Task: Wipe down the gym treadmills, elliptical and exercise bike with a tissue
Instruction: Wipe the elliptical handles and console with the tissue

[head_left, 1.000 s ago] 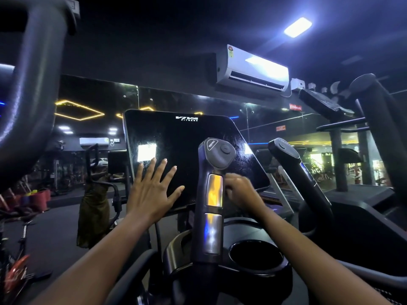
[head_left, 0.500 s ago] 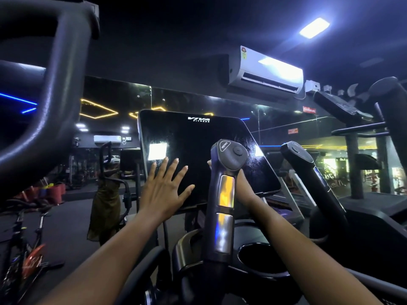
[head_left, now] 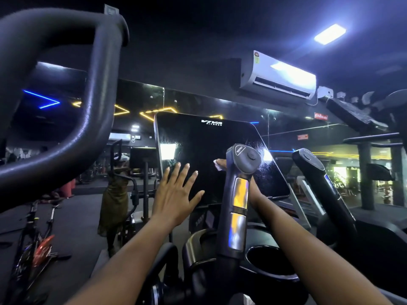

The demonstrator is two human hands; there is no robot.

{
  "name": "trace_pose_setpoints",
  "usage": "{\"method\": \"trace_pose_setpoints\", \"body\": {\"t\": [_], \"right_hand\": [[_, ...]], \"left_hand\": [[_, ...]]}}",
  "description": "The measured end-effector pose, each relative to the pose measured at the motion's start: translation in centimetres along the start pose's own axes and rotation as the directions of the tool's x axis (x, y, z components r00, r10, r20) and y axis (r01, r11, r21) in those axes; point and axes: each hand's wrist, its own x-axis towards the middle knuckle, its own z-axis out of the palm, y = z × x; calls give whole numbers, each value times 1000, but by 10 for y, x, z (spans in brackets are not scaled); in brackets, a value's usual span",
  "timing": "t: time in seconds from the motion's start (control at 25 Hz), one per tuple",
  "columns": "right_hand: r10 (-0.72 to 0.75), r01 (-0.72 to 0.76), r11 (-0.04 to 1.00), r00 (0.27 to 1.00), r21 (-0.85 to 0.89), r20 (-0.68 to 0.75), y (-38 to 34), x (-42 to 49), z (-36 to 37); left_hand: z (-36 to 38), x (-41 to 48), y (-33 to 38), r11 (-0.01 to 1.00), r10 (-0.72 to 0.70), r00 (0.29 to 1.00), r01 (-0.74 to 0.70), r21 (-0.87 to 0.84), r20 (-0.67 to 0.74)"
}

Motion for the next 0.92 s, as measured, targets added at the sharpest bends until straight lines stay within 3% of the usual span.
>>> {"method": "trace_pose_setpoints", "body": {"t": [0.08,0.2,0.28,0.36,0.44,0.56,0.76,0.88,0.92], "right_hand": [[-31,24,997,996,75,88,-4,-12,7],[-173,200,974,958,-103,229,6,-42,2],[-288,388,844,910,-369,299,20,-54,-9],[-377,503,705,863,-500,336,29,-58,-21],[-414,447,734,891,-511,185,28,-51,-31],[-260,159,827,959,-540,-114,35,-38,-41],[-197,43,747,967,-663,-159,37,-59,-29],[-319,134,670,940,-730,-121,10,-72,-17],[-297,151,681,951,-717,-81,-1,-76,-11]], "left_hand": [[-1,0,2,1000,-12,1000,12,7,4],[-2,-1,5,999,-31,999,31,16,23],[-4,-1,6,999,-32,999,32,22,30],[-4,-2,6,999,-27,999,26,26,41],[-4,-2,5,999,-24,999,23,26,43],[-4,-3,5,1000,-20,999,19,18,49],[-5,-4,5,1000,-11,999,11,7,48],[-4,-6,5,1000,-13,999,13,5,53],[-5,-6,4,1000,-12,999,12,5,50]]}}
